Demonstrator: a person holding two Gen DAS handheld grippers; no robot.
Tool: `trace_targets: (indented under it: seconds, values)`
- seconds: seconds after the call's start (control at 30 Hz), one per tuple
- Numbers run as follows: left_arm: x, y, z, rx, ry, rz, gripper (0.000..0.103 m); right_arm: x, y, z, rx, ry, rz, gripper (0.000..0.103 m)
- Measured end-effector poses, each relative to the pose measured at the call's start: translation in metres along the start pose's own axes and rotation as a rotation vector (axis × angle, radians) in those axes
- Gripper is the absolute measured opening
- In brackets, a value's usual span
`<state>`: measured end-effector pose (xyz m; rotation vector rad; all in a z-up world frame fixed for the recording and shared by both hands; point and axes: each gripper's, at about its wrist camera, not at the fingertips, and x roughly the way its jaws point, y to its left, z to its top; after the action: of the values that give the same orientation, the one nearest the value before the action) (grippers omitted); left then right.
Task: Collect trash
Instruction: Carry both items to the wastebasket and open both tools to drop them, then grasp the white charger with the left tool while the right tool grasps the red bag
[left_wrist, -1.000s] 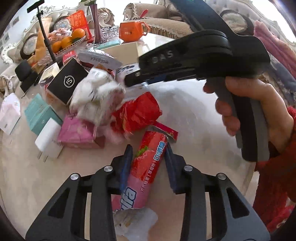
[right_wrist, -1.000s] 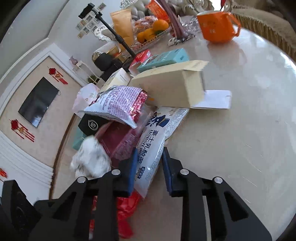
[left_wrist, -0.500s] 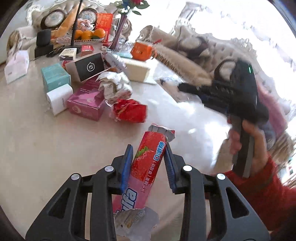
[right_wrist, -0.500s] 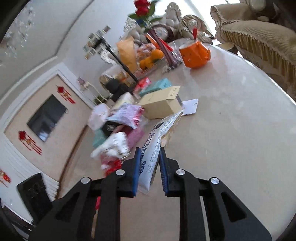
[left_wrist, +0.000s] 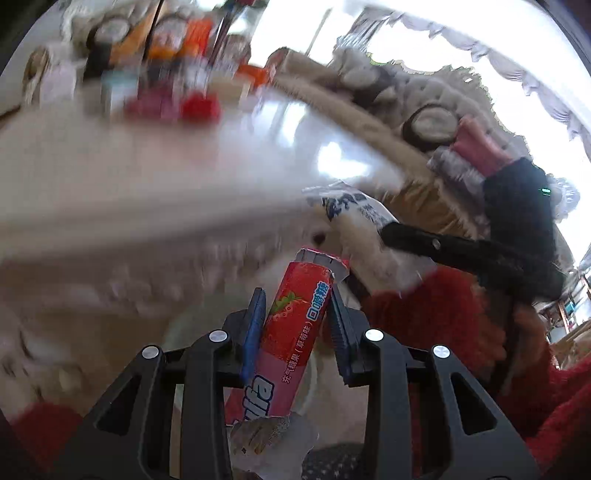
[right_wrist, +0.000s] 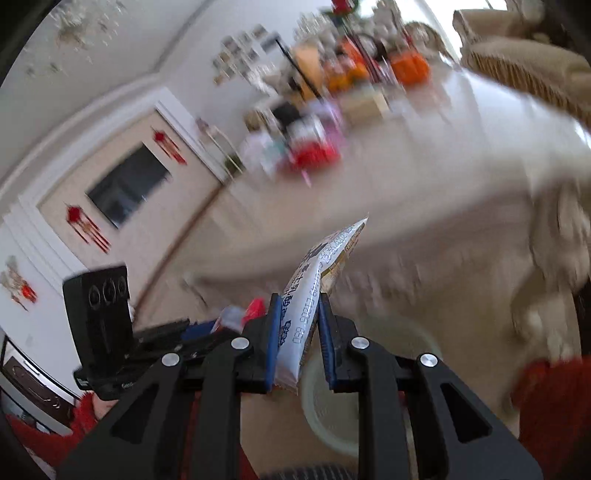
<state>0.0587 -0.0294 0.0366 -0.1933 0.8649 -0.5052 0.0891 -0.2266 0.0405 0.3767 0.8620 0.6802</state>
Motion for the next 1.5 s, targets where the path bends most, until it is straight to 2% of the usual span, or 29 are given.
trace_targets:
  seconds: [0.17,0.2,0.23,0.27,0.33,0.37,0.43,0.53,0.73,1.0,1.07,1.2,1.33,1.4,1.5]
  values:
    - [0.065,0.017,-0.037,-0.055,0.078,0.062,0.035,0.055,-0.026,-0.034,0.019,0.137,-0.081,0.019]
    - [0.072,0.021,-0.041,-0.065,0.095,0.077,0.046,0.069,-0.030,-0.039,0.001,0.169,-0.101,0.019]
    - [0.083,0.027,-0.048,-0.089,0.133,0.102,0.069,0.079,-0.033,-0.043,-0.013,0.194,-0.120,0.020]
    - [0.089,0.034,-0.053,-0.117,0.149,0.122,0.074,0.090,-0.037,-0.047,-0.029,0.216,-0.160,0.021]
    - [0.096,0.048,-0.066,-0.181,0.150,0.140,0.075,0.098,-0.041,-0.060,-0.058,0.252,-0.239,0.027]
    - [0.100,0.056,-0.073,-0.209,0.168,0.159,0.075,0.104,-0.043,-0.064,-0.077,0.268,-0.286,0.042]
    - [0.109,0.068,-0.086,-0.239,0.195,0.194,0.075,0.106,-0.044,-0.068,-0.086,0.272,-0.326,0.068]
    - [0.114,0.082,-0.093,-0.265,0.219,0.236,0.075,0.105,-0.043,-0.070,-0.107,0.250,-0.354,0.069]
    - [0.103,0.077,-0.093,-0.215,0.182,0.312,0.075,0.102,-0.048,-0.074,-0.100,0.244,-0.389,0.069]
    - [0.088,0.089,-0.095,-0.287,0.158,0.298,0.075,0.085,-0.031,-0.074,-0.160,0.149,-0.371,0.069]
    - [0.079,0.090,-0.096,-0.315,0.144,0.263,0.075,0.072,-0.020,-0.072,-0.182,0.095,-0.349,0.069]
    - [0.039,0.083,-0.086,-0.339,0.056,0.238,0.075,0.031,0.011,-0.056,-0.257,-0.052,-0.282,0.069]
    - [-0.017,0.074,-0.045,-0.327,-0.084,0.253,0.075,0.010,0.038,-0.018,-0.362,-0.152,-0.281,0.069]
    - [-0.038,0.072,-0.018,-0.300,-0.124,0.295,0.075,0.010,0.046,0.009,-0.390,-0.184,-0.260,0.081]
    - [-0.053,0.075,0.033,-0.271,-0.169,0.346,0.079,0.022,0.054,0.047,-0.439,-0.226,-0.275,0.083]
